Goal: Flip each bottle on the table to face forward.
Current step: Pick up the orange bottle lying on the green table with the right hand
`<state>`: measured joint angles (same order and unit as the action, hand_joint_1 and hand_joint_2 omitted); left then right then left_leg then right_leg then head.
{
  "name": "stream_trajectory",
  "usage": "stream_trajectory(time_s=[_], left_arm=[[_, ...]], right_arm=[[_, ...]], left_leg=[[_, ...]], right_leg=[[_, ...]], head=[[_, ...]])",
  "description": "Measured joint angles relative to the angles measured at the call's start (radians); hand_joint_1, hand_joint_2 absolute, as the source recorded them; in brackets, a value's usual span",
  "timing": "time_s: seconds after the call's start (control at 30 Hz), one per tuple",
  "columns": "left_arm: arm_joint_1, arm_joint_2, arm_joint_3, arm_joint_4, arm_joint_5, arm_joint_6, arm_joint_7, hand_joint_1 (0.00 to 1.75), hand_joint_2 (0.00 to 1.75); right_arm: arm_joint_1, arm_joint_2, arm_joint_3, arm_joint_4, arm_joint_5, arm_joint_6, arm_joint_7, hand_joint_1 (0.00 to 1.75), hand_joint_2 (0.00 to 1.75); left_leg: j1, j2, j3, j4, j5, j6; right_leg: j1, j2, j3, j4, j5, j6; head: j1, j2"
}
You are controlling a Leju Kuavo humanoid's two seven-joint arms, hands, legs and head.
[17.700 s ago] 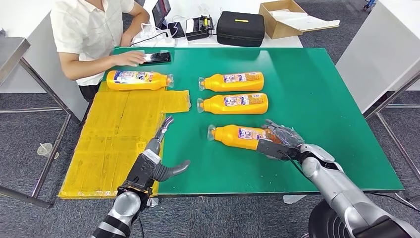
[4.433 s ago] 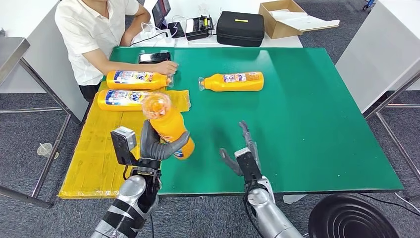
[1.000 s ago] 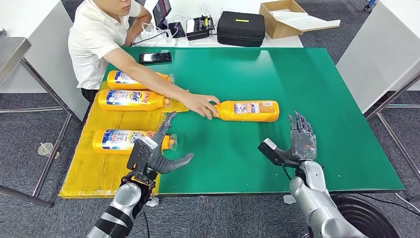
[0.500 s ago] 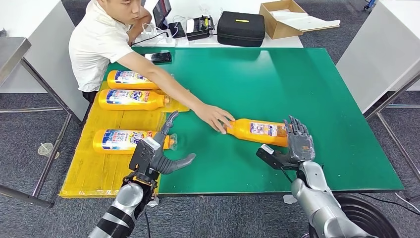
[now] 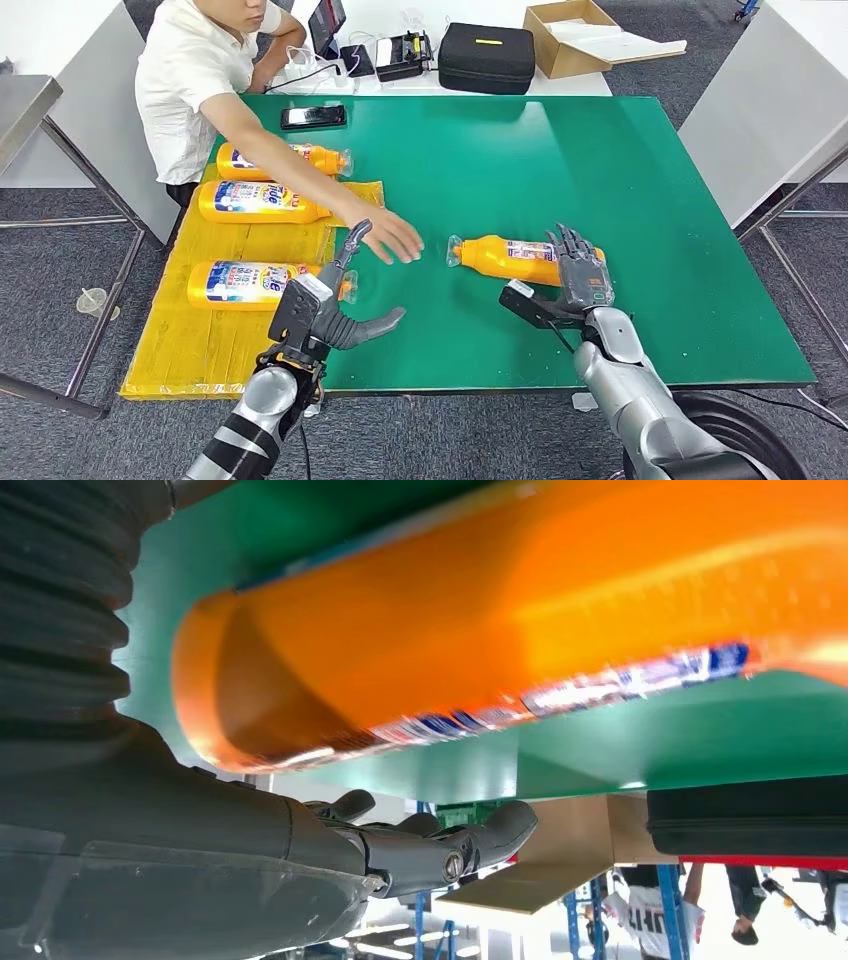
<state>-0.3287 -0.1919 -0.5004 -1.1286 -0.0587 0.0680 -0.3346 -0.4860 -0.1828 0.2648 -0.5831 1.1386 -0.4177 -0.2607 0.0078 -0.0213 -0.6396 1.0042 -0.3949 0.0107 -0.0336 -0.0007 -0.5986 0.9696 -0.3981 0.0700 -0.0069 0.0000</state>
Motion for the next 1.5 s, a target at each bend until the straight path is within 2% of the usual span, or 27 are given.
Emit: stream_trajectory(time_s=[0.2,0.3,0.33,0.43,0.47,0.5,0.67,0.77,0.93,1.1,1.23,1.33,1.5], left_arm=[[-0.005,-0.001,-0.001,0.003,0.0,-0.001,0.0,0.0,1.75],[-0.006,-0.002,-0.003,0.006,0.004,-0.002,-0.001,0.0,1.75],[-0.007,-0.002,-0.004,0.008,0.007,-0.002,-0.002,0.0,1.75],[-0.009,-0.003,-0.006,0.014,0.015,-0.002,-0.003,0.0,1.75],[-0.01,-0.003,-0.006,0.016,0.018,-0.002,-0.003,0.0,1.75],[-0.011,-0.003,-0.006,0.017,0.021,-0.002,-0.003,0.0,1.75],[-0.013,-0.003,-0.005,0.021,0.035,-0.002,0.004,0.0,1.75],[-0.014,-0.003,-0.005,0.022,0.039,-0.003,0.007,0.0,1.75],[-0.014,-0.003,-0.005,0.022,0.046,-0.009,0.007,0.0,1.75],[-0.017,-0.003,-0.005,0.032,0.09,-0.028,-0.002,0.0,1.75],[-0.017,-0.003,-0.005,0.041,0.133,-0.04,-0.009,0.0,1.75],[-0.01,-0.004,-0.005,0.043,0.199,-0.065,0.001,0.0,1.75],[0.006,-0.01,-0.005,0.043,0.33,-0.109,0.035,0.0,1.75]], right_arm=[[-0.021,0.007,0.005,0.025,-0.017,0.02,-0.001,0.0,1.75],[-0.035,0.006,0.007,0.045,-0.036,0.074,0.002,0.05,1.75],[-0.042,0.004,0.007,0.054,-0.048,0.099,0.002,0.17,1.75],[-0.065,-0.004,0.008,0.081,-0.071,0.169,0.017,1.36,1.75],[-0.073,-0.008,0.008,0.09,-0.071,0.185,0.031,1.67,1.75],[-0.082,-0.013,0.008,0.099,-0.069,0.198,0.046,1.75,1.75],[-0.12,-0.031,0.01,0.13,-0.067,0.278,0.114,1.75,1.75],[-0.13,-0.038,0.01,0.133,-0.095,0.312,0.108,1.75,1.75],[-0.136,-0.045,-0.02,0.133,-0.222,0.383,0.009,1.75,1.75],[-0.121,-0.043,-0.1,0.125,-0.436,0.509,-0.156,1.75,1.75],[-0.087,-0.029,-0.147,0.089,-0.555,0.566,-0.248,1.75,1.75],[-0.039,-0.008,-0.159,0.022,-0.631,0.582,-0.285,1.75,1.75],[0.05,0.037,-0.159,-0.131,-0.752,0.608,-0.3,1.75,1.75]], left_leg=[[0.0,0.0,0.0,0.0,0.0,0.0],[0.0,0.0,0.0,0.0,0.0,0.0],[0.0,0.0,0.0,0.0,0.0,0.0],[0.0,0.0,0.001,0.0,0.0,0.0],[0.0,0.0,0.001,0.0,0.0,0.0],[0.0,0.0,0.001,0.0,0.0,0.0],[0.0,0.0,0.004,0.0,0.0,0.0],[0.0,0.0,0.006,0.0,0.0,0.0],[0.0,0.001,0.008,0.0,0.0,0.0],[0.0,0.004,0.012,0.0,-0.002,0.001],[0.001,0.005,0.013,0.0,-0.002,0.0],[0.001,0.006,0.013,0.0,-0.002,0.0],[0.001,0.004,0.009,0.0,-0.001,0.001]], right_leg=[[0.0,0.0,0.0,0.0,0.0,0.0],[0.0,0.0,0.0,0.0,0.0,0.0],[0.0,0.0,0.0,0.0,0.0,0.0],[0.0,0.0,0.0,0.0,0.0,0.0],[0.0,0.0,0.0,0.0,0.0,0.0],[0.0,0.0,0.001,0.0,0.0,0.0],[0.0,0.0,0.004,-0.001,0.0,0.0],[0.0,0.0,0.006,-0.001,0.0,0.0],[0.0,0.001,0.007,-0.001,0.0,0.0],[0.001,0.002,0.01,-0.001,0.0,-0.001],[0.002,0.004,0.01,-0.001,0.002,-0.002],[0.002,0.004,0.009,-0.001,0.002,-0.003],[0.002,0.003,0.007,0.0,0.002,-0.003]], head=[[0.0,0.0],[0.0,0.0],[0.0,0.0],[0.0,0.0],[0.0,0.0],[0.0,0.0],[0.0,0.0],[0.0,0.0],[0.0,0.0],[0.0,0.0],[0.0,0.0],[0.0,0.0],[0.0,0.0]])
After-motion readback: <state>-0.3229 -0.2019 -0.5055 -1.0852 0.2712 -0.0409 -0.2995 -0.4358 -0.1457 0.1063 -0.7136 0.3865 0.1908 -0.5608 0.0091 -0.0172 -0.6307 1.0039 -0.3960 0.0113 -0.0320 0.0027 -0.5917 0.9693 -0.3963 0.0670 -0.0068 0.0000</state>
